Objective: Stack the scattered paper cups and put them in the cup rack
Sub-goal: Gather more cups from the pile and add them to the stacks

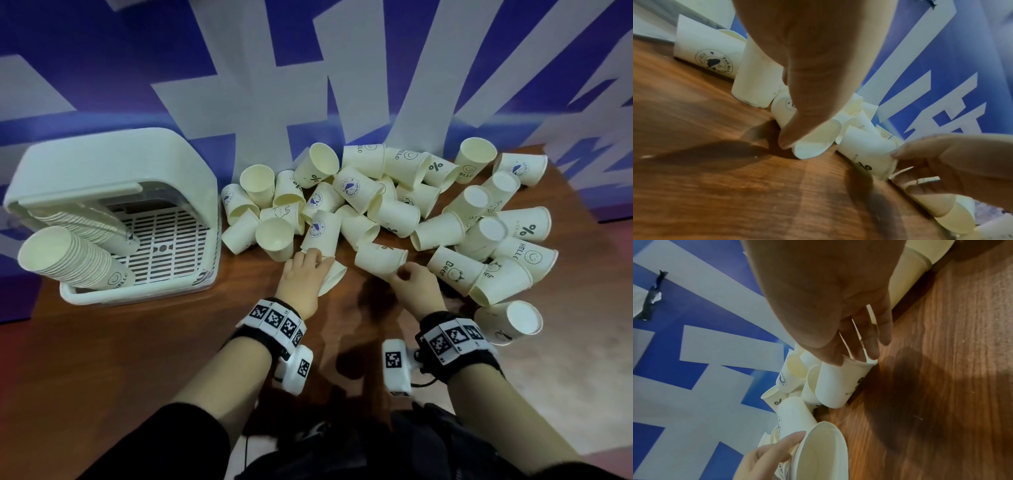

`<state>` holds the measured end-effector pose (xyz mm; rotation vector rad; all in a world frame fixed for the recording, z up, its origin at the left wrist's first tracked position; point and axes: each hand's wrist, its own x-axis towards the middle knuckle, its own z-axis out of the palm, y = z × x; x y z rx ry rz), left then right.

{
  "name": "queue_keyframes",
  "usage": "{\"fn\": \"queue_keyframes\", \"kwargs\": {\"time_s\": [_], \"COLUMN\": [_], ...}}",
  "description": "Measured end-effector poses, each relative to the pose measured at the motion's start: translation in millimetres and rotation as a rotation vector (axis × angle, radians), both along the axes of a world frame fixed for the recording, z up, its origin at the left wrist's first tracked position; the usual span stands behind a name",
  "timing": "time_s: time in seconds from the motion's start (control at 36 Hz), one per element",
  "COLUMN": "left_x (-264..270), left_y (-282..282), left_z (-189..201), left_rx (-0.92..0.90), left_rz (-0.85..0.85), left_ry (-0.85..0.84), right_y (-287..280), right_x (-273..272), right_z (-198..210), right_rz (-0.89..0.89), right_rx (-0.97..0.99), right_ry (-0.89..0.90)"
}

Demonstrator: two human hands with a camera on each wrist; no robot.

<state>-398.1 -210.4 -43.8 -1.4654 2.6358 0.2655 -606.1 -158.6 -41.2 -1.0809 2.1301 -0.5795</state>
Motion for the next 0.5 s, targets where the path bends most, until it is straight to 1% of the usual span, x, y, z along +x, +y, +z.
{"fn": "queue_keyframes", "kwargs": {"time_s": [0.08, 0.14, 0.31, 0.5], "left_x": [-1, -1, 1, 7], "left_y": [4, 5, 6, 12], "left_z": [-1, -2, -1, 7], "left_rx": [-0.037, -0.044, 0.026, 0.122], "left_rz": [-0.001, -0.015, -0.034, 0.07], "left_ry": [-0.044, -0.036, -0.001, 0.091], "right_y": [3, 4, 8, 12], "right_x": [0, 0, 2, 10], "right_z": [3, 5, 19, 32], "right_rz": [0.002, -0.006, -0.012, -0.014], "right_rx": [-0.013, -0.038, -0.092, -0.158], "right_ry": [-0.005, -0.015, -0.011, -0.017]}}
